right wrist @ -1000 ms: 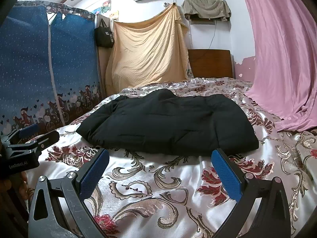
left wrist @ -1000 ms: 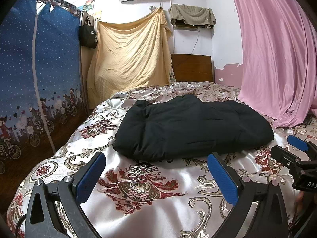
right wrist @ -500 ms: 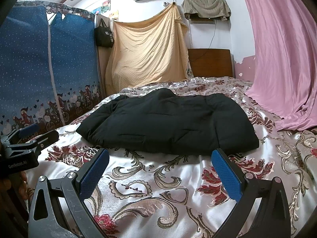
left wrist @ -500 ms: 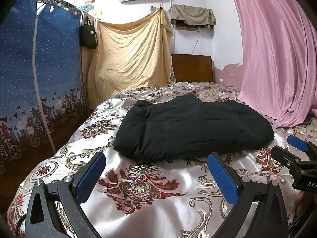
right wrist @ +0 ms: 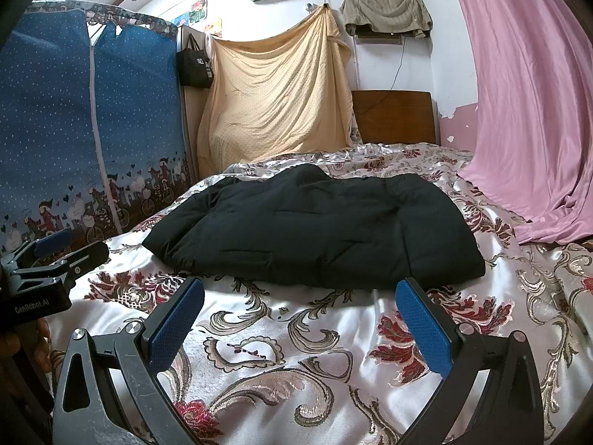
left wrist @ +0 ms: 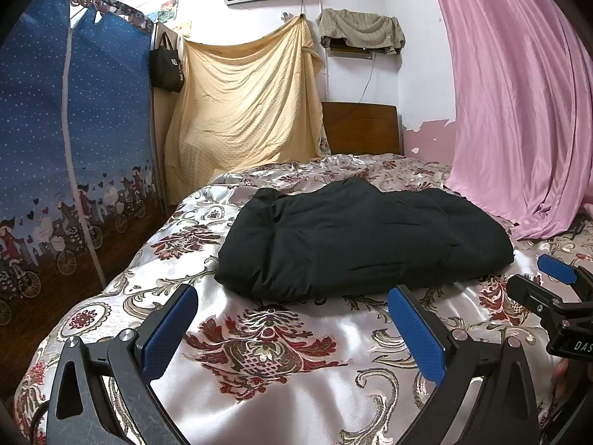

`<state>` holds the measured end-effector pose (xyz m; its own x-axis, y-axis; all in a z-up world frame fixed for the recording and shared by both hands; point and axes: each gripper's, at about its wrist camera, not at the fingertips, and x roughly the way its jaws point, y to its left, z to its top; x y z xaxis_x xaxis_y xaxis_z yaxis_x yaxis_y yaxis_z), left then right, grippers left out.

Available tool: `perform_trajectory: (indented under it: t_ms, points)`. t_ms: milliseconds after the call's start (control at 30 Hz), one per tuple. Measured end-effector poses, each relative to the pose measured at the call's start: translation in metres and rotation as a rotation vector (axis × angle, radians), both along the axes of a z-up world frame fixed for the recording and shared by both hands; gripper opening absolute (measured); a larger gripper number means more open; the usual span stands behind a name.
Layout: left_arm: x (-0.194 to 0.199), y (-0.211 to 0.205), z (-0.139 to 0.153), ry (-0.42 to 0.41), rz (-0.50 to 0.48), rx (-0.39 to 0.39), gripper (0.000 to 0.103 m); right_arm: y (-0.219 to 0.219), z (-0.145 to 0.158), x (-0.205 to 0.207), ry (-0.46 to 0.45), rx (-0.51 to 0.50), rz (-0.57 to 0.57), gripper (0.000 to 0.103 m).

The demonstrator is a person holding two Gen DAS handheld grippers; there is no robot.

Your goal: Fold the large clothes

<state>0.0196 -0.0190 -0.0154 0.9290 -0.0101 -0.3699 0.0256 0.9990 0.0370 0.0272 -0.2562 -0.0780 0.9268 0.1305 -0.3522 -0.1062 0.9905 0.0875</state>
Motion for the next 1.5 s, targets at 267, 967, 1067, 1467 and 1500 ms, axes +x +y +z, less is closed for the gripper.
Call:
perform_trajectory:
  t_ms: [267, 967, 1067, 1467, 1500]
  points:
    - [0.0003, 0.0002, -0.0003, 0.000, 0.000, 0.001, 0.103, 0.0001, 0.0004, 0.0002, 0.001, 0.001, 0.000, 0.102]
    - [-0.0002, 0.0005, -0.0005, 0.003, 0.001, 0.000, 0.103, 0.0005, 0.0010, 0.0003, 0.001, 0.001, 0.000, 0.102]
    - [-0.0006, 0.0012, -0.0002, 0.004, 0.000, -0.002, 0.103, 0.0005, 0.0011, 0.0003, 0.001, 0.001, 0.000, 0.102]
    - [-0.0055, 0.0022, 0.0004, 0.022, 0.075, -0.021, 0.103, 0.0006, 0.0013, 0.0003, 0.002, 0.001, 0.000, 0.102]
    - [-0.0069, 0.0001, 0.0009, 0.019, 0.073, -0.018, 0.103, 0.0007, 0.0013, 0.0003, 0.002, 0.001, 0.000, 0.102]
